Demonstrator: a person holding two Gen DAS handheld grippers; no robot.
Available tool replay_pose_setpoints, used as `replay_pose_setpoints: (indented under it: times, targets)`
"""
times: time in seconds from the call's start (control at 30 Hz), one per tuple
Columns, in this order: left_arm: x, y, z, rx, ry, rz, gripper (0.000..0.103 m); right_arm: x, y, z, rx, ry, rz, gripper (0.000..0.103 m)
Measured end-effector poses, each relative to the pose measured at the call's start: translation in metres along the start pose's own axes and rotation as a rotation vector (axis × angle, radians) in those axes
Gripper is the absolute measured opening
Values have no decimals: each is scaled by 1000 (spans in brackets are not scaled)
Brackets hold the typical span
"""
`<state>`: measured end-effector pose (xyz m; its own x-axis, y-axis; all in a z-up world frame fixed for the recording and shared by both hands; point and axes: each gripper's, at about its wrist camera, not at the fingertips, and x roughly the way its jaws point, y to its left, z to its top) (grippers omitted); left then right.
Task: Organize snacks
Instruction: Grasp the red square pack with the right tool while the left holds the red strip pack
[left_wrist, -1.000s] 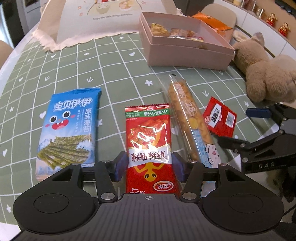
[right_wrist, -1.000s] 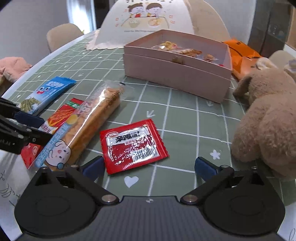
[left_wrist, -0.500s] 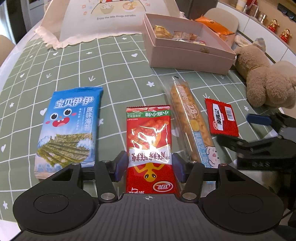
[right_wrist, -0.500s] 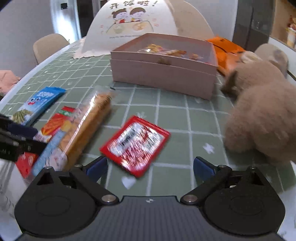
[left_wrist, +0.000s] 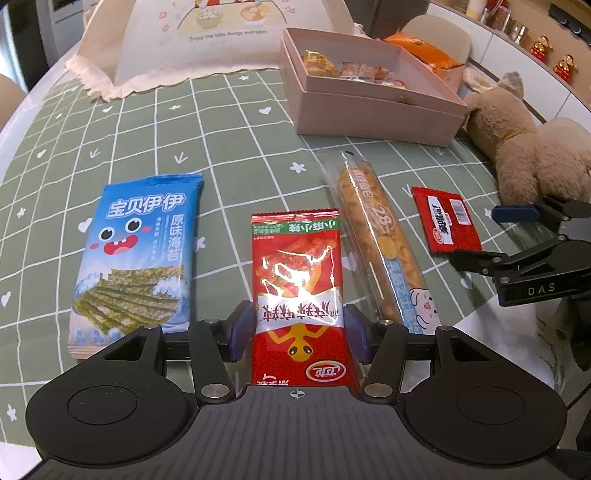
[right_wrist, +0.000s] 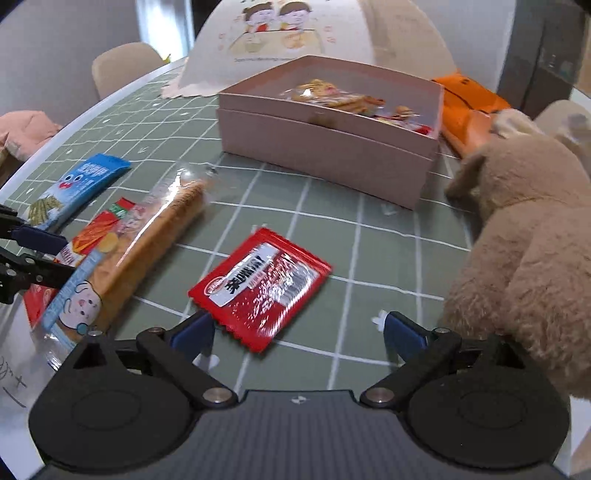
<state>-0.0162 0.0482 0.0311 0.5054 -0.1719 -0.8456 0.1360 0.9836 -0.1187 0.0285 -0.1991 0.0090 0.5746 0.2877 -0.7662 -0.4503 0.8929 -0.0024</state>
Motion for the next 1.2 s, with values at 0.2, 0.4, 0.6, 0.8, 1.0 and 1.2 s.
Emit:
replay_pose_setpoints:
  times: [0.2, 0.4, 0.6, 0.8, 1.0, 1.2]
  targets:
    - [-1, 2, 0, -10, -6, -9, 59, -2, 4, 0, 93, -8, -43, 92]
    - [-3, 3, -1, -17, -13, -18, 59, 7, 21, 12, 123, -8, -70, 94]
    - [-4, 1, -2, -6, -18, -8, 59, 15, 29, 23, 153, -18, -109, 83]
    - [-4, 3, -2, -10, -20, -15, 59, 1, 32, 19, 97, -16, -73, 31]
    - [0, 2, 3, -2, 6, -2, 59, -15, 25, 6, 119, -14, -64, 36]
    - [1, -3, 3, 9, 3, 22, 59, -12, 17, 13, 236, -27, -63, 73]
